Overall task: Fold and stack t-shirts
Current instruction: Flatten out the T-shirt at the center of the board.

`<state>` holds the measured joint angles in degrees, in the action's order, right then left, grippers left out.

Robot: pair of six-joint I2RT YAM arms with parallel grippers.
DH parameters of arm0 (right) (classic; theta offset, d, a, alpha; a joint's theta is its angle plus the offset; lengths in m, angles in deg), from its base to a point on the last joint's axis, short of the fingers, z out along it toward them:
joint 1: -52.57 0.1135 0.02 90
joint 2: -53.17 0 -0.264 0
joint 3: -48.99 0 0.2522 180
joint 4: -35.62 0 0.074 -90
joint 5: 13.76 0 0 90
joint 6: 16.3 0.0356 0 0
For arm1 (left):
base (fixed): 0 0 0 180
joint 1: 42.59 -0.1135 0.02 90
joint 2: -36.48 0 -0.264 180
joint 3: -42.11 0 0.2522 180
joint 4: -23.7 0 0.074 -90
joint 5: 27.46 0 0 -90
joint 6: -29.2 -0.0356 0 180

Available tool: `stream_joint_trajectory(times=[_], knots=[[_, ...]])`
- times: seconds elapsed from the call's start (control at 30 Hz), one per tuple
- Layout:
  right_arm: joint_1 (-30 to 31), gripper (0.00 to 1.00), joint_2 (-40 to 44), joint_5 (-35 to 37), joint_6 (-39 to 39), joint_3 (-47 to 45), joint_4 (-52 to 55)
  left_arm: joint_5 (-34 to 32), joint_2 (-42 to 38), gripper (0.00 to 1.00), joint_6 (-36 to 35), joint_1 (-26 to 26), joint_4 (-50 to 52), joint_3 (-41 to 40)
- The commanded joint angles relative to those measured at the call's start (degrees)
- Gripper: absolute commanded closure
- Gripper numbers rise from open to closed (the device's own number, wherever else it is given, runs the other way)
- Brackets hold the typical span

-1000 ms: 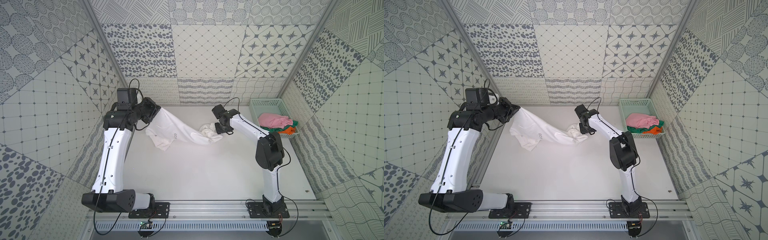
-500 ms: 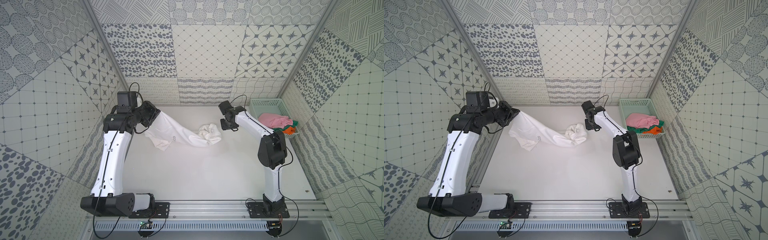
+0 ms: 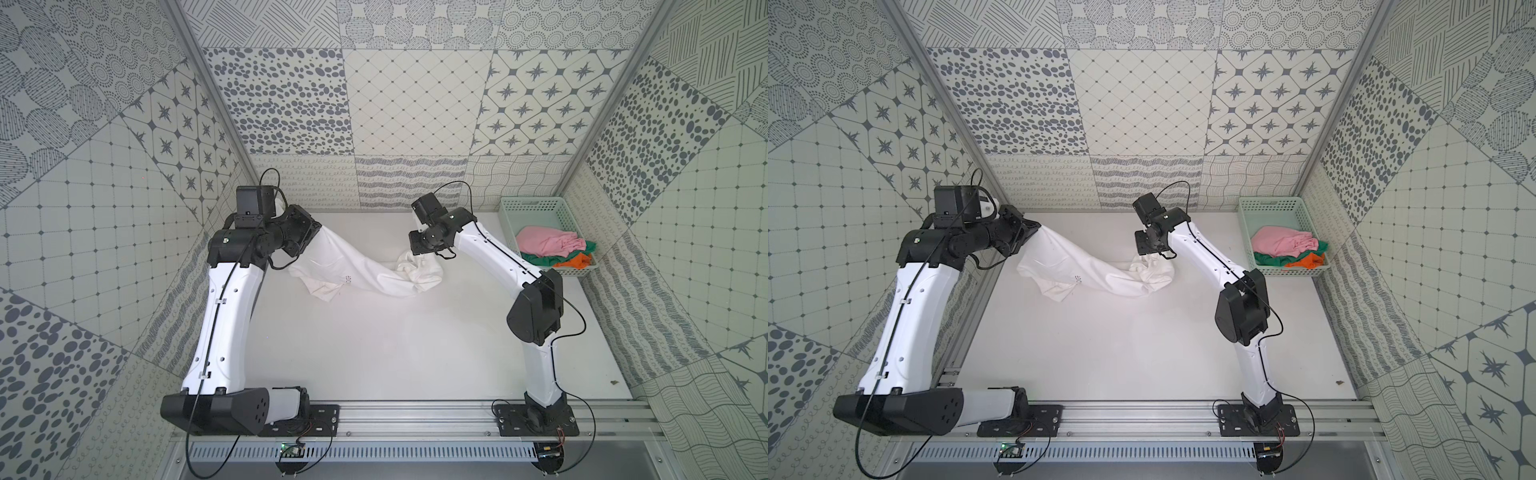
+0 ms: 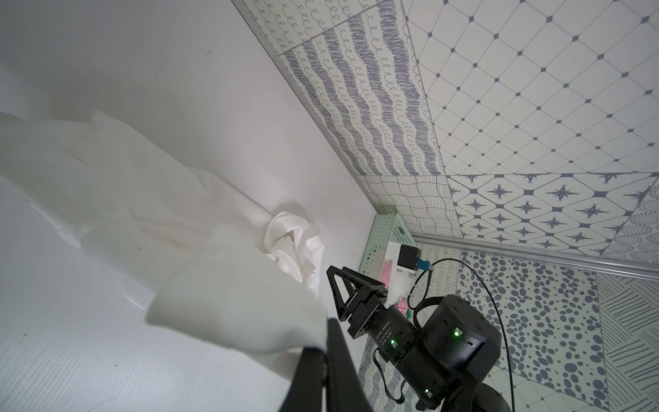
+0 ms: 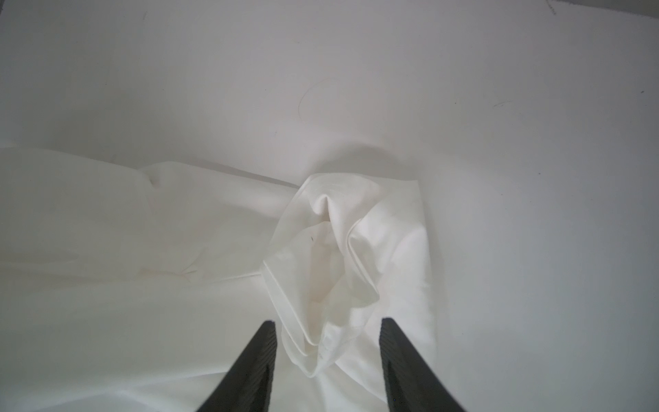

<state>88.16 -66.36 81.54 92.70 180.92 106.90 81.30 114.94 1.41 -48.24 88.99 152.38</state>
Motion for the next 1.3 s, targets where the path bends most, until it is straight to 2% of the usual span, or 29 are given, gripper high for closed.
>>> stream_joint_trajectory(times=[0.0, 0.33, 0.47, 0.57, 0.6, 0.7, 0.73, 0.93, 1.27], knots=[[0.54, 0.5, -1.55, -1.61, 1.38, -1.0, -0.03, 0.41, -0.14, 1.0, -0.23, -0.28, -2.96, -0.01], [0.88, 0.51, -3.09, -0.01, 1.47, -6.43, 0.03, 0.56, -0.15, 1.0, -0.48, -0.33, -2.5, 0.0], [0.89, 0.55, -3.5, 0.16, 1.65, -7.48, -0.04, 0.44, -0.33, 1.0, -0.72, -0.33, -2.25, -0.09], [0.97, 0.64, -3.52, 0.95, 1.7, -7.47, -0.04, 0.48, -0.33, 1.0, -0.6, -0.37, -2.27, -0.26], [1.01, 0.7, -3.48, 1.35, 1.67, -7.38, -0.04, 0.58, -0.46, 1.0, -0.6, -0.33, -2.29, -0.31], [0.97, 0.97, -3.06, 3.16, 1.65, -6.66, 0.03, 0.79, -0.47, 1.0, -0.61, -0.33, -2.37, -0.56], [0.98, 1.0, -2.82, 3.85, 1.53, -6.31, 0.05, 0.83, -0.48, 1.0, -0.55, -0.33, -2.39, -0.68], [0.97, 1.0, -0.16, 7.63, -0.23, -2.23, 0.62, 0.72, -0.83, 1.0, -0.71, -0.33, -2.53, -0.7], [0.69, 1.0, 2.09, 12.78, -4.28, 17.29, 3.65, -1.22, -0.69, 1.0, -3.26, -0.33, -1.34, 0.61]])
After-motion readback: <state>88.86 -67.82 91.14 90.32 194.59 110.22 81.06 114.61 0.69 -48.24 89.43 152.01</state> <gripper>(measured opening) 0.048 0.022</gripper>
